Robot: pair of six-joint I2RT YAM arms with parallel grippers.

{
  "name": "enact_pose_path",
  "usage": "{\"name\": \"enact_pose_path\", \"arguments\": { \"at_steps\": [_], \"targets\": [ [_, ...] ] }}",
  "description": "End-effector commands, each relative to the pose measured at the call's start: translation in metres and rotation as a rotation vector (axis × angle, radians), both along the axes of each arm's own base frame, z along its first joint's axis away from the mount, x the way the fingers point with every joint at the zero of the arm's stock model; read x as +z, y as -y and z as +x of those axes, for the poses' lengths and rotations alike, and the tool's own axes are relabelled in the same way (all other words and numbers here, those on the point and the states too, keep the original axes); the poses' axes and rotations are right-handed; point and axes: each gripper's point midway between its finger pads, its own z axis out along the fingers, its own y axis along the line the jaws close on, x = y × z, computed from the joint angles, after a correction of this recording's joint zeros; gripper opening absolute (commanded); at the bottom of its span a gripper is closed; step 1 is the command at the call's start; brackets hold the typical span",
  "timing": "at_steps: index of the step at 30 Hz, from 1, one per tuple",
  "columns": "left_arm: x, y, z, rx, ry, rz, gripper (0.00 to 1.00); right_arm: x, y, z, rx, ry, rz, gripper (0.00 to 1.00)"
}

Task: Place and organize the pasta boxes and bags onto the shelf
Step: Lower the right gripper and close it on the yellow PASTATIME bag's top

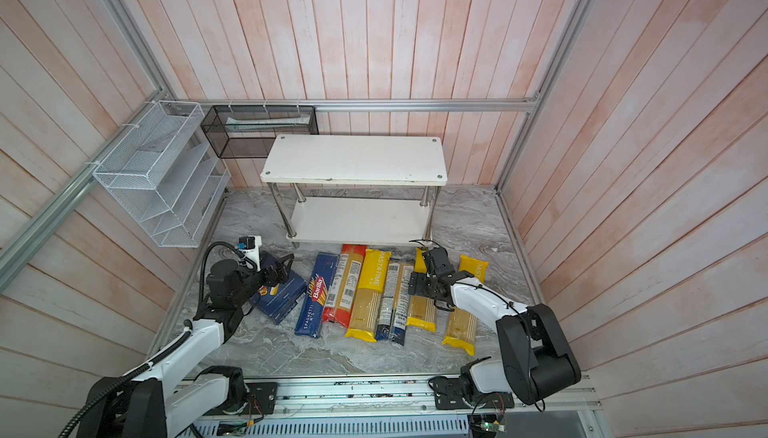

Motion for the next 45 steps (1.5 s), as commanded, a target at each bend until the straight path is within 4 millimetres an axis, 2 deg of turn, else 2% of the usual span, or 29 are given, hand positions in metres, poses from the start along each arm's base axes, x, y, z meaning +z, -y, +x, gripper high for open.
{"name": "enact_pose_path", "arguments": {
  "at_steps": [1,11,18,24,32,36,41,45],
  "targets": [
    [0.013,0.005,0.000,-0.030,0.048,0.008,1.00,-0.011,0.005,-0.003,-0.019,-0.025,-0.030,0.93],
    [0.013,0.005,-0.001,-0.029,0.050,0.007,1.00,-0.025,0.022,-0.017,-0.067,-0.087,-0.109,0.93],
    [0.013,0.006,-0.001,-0.037,0.053,0.008,1.00,-0.025,0.038,-0.035,-0.096,-0.120,-0.167,0.93],
    [0.014,0.007,-0.002,-0.043,0.056,0.006,1.00,-0.017,0.025,-0.028,-0.031,-0.061,-0.109,0.93],
    [0.013,0.010,-0.001,-0.066,0.048,0.008,1.00,-0.019,0.023,-0.017,-0.004,-0.060,-0.136,0.91],
    [0.011,0.011,0.001,-0.072,0.036,0.008,1.00,-0.026,0.019,-0.022,0.020,-0.094,-0.126,0.88],
    [0.010,0.015,0.002,-0.091,0.030,0.009,1.00,-0.024,0.015,-0.022,0.022,-0.068,-0.093,0.87],
    [0.011,0.015,0.002,-0.092,0.032,0.009,1.00,-0.025,0.014,-0.023,0.033,-0.076,-0.090,0.82]
  ]
}}
